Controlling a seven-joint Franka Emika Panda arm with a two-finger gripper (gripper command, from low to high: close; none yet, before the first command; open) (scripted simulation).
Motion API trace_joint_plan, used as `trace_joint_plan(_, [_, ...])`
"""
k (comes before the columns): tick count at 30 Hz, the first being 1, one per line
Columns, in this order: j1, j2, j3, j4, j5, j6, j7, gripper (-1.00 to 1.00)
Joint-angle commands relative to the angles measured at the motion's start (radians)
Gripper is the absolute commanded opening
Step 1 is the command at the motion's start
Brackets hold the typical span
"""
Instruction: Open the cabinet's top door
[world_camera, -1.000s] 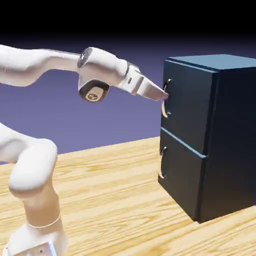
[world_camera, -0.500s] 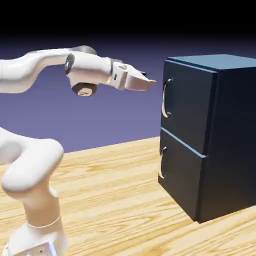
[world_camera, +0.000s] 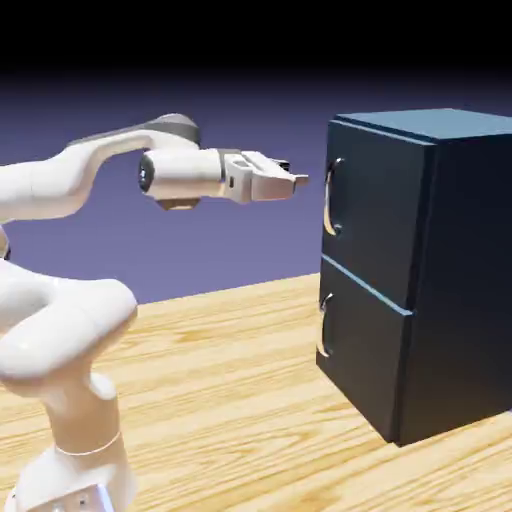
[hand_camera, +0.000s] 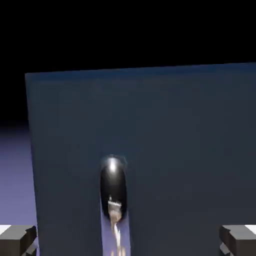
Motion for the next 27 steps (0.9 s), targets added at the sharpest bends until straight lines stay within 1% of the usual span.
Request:
trace_joint_plan(1, [-0.016, -0.015, 0.022, 0.005, 0.044, -0.004, -0.021, 0.00])
trace_joint_plan(6, [-0.098, -0.092, 0.129, 0.027, 0.261, -0.023, -0.126, 0.00])
trace_joint_plan(8, [-0.108, -0.101, 0.142, 0.030, 0.288, -0.025, -0.139, 0.00])
trace_joint_plan(13, [-0.279, -0.097, 0.171, 0.151, 0.328, -0.075, -0.144, 0.00])
trace_joint_plan(14, [-0.279, -0.097, 0.171, 0.151, 0.328, -0.075, -0.144, -1.00])
trace_joint_plan(15, [-0.279, -0.097, 0.171, 0.151, 0.328, -0.075, -0.144, -1.00])
trace_joint_plan(22, [-0.123, -0.124, 0.074, -0.099, 0.351, -0.373, -0.241, -1.00])
trace_joint_plan(27, [-0.047, -0.124, -0.018, -0.253, 0.316, -0.590, -0.302, -1.00])
